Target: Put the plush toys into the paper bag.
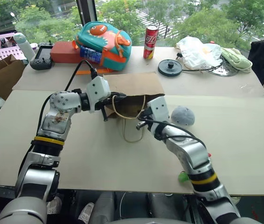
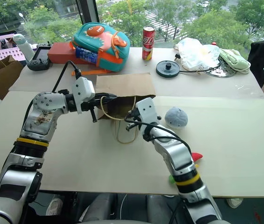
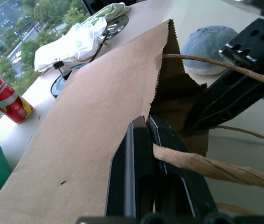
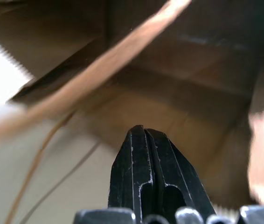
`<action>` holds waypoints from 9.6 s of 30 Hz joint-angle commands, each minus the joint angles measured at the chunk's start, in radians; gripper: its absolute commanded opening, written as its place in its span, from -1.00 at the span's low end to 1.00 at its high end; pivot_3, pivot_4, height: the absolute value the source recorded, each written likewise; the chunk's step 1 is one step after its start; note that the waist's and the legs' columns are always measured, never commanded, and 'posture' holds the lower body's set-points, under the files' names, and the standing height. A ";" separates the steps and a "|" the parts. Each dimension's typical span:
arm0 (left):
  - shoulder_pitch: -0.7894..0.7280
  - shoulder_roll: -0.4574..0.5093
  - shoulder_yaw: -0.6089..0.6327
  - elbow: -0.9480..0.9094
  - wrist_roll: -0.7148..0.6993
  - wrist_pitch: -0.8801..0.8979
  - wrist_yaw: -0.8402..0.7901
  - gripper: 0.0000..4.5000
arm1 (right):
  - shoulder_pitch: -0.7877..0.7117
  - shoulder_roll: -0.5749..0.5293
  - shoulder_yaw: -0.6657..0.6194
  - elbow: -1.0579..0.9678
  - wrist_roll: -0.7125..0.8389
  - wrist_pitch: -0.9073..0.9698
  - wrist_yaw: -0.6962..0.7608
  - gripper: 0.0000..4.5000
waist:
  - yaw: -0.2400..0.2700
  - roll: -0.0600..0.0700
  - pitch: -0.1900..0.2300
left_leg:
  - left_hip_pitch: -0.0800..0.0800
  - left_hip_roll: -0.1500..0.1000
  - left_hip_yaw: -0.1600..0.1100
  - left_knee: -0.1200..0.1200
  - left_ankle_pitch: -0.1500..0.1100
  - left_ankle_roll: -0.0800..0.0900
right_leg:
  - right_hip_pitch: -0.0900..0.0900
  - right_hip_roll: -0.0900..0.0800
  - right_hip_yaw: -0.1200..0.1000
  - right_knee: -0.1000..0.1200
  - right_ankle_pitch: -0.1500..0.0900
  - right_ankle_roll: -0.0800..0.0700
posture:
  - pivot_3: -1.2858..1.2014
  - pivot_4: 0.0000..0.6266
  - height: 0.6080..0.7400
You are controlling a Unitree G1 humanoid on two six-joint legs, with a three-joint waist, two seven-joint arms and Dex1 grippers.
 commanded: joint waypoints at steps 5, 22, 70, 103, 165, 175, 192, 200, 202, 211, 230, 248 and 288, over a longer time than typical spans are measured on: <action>-0.035 0.007 0.046 -0.062 -0.043 0.069 0.006 -1.00 | -0.012 0.039 -0.003 0.108 -0.064 -0.035 0.026 -0.99 | -0.002 0.000 0.000 | 0.000 0.000 0.000 0.000 0.000 0.000 | 0.000 0.000 0.000 0.000 0.000 0.000 | 0.03 -0.52 0.98; -0.137 -0.007 0.122 -0.071 -0.134 0.277 0.035 -1.00 | 0.024 0.071 -0.009 0.091 -0.108 0.010 0.069 -0.99 | -0.006 0.000 0.000 | 0.001 0.000 -0.001 -0.001 0.000 0.000 | 0.000 0.000 0.000 0.001 0.000 0.000 | 0.03 -0.52 0.98; -0.087 -0.028 0.135 -0.075 -0.144 0.296 0.030 -1.00 | 0.114 -0.173 -0.353 -0.195 -0.015 0.299 0.075 0.50 | -0.001 0.000 0.000 | 0.000 0.000 0.001 -0.001 0.000 0.000 | 0.000 0.000 0.001 -0.001 0.000 0.000 | 0.03 -0.52 0.98; -0.101 -0.043 0.133 -0.073 -0.183 0.323 0.025 -1.00 | -0.074 -0.072 -0.232 -0.413 0.264 0.495 0.084 -0.53 | -0.002 0.001 0.000 | -0.001 0.000 0.000 -0.001 0.000 0.000 | -0.001 0.000 0.000 -0.001 0.000 0.000 | 0.03 -0.52 0.98; -0.106 -0.054 0.128 -0.034 -0.170 0.306 -0.009 -1.00 | 0.697 -0.129 -0.655 -0.949 0.744 0.889 -0.562 0.74 | 0.000 0.001 0.000 | -0.001 0.000 0.000 -0.002 0.000 0.000 | 0.000 0.000 0.001 -0.002 -0.005 0.008 | 0.03 -0.52 0.98; -0.117 -0.057 0.127 -0.015 -0.165 0.290 -0.014 -1.00 | 0.630 -0.201 -0.585 -0.949 0.799 0.813 -0.602 -0.69 | -0.002 0.001 0.000 | -0.001 0.000 0.000 -0.001 0.000 0.000 | 0.000 0.000 0.001 -0.003 -0.006 0.008 | 0.03 -0.52 0.98; -0.111 -0.072 0.122 -0.034 -0.167 0.302 -0.007 -1.00 | 0.010 -0.037 -0.373 -0.622 0.849 0.672 -0.538 -0.85 | -0.001 0.001 0.000 | -0.002 0.000 0.000 -0.002 0.000 0.000 | -0.001 0.001 0.001 -0.003 -0.002 0.001 | 0.03 -0.52 0.98; -0.112 -0.072 0.122 -0.042 -0.170 0.304 -0.007 -1.00 | -0.124 -0.013 -0.203 -0.330 0.608 0.503 -0.357 -0.85 | -0.003 0.001 0.000 | -0.004 0.000 -0.001 -0.002 0.000 0.000 | -0.002 0.001 0.001 -0.002 -0.001 0.001 | 0.03 -0.52 0.98; -0.110 -0.074 0.121 -0.048 -0.172 0.308 -0.006 -1.00 | -0.156 0.001 -0.184 -0.251 0.555 0.440 -0.300 -0.85 | -0.004 0.001 0.000 | -0.004 0.000 0.000 -0.002 0.000 0.000 | -0.003 0.001 0.001 -0.002 -0.001 0.001 | 0.03 -0.52 0.98; -0.103 -0.080 0.115 -0.064 -0.173 0.314 -0.004 -1.00 | -0.396 0.140 -0.186 0.149 0.383 0.217 -0.146 -0.85 | -0.015 0.002 0.001 | -0.003 0.001 -0.001 -0.002 0.000 0.000 | -0.004 0.001 0.000 0.000 -0.001 0.000 | 0.03 -0.52 0.98; -0.086 -0.073 0.116 -0.084 -0.175 0.331 0.002 -1.00 | -0.302 0.120 -0.239 -0.002 0.348 0.364 -0.072 0.90 | -0.021 0.002 0.001 | -0.009 0.000 -0.001 -0.003 0.000 0.000 | -0.013 0.000 -0.002 0.010 0.000 -0.001 | 0.03 -0.52 0.98; -0.088 -0.065 0.121 -0.077 -0.176 0.330 -0.003 -1.00 | -0.013 -0.192 -0.127 -0.353 0.335 0.501 0.093 0.90 | -0.024 0.002 0.001 | -0.008 0.000 0.000 -0.002 0.000 0.000 | -0.012 0.000 -0.001 0.005 -0.001 0.000 | 0.03 -0.52 0.98; -0.122 -0.111 0.131 -0.084 -0.250 0.350 -0.065 -1.00 | -0.024 -0.152 -0.263 -0.559 0.283 0.561 0.179 -0.98 | -0.002 0.002 0.001 | -0.009 0.000 -0.001 -0.001 0.001 0.000 | -0.012 0.000 -0.001 0.008 -0.001 0.000 | 0.03 -0.52 0.98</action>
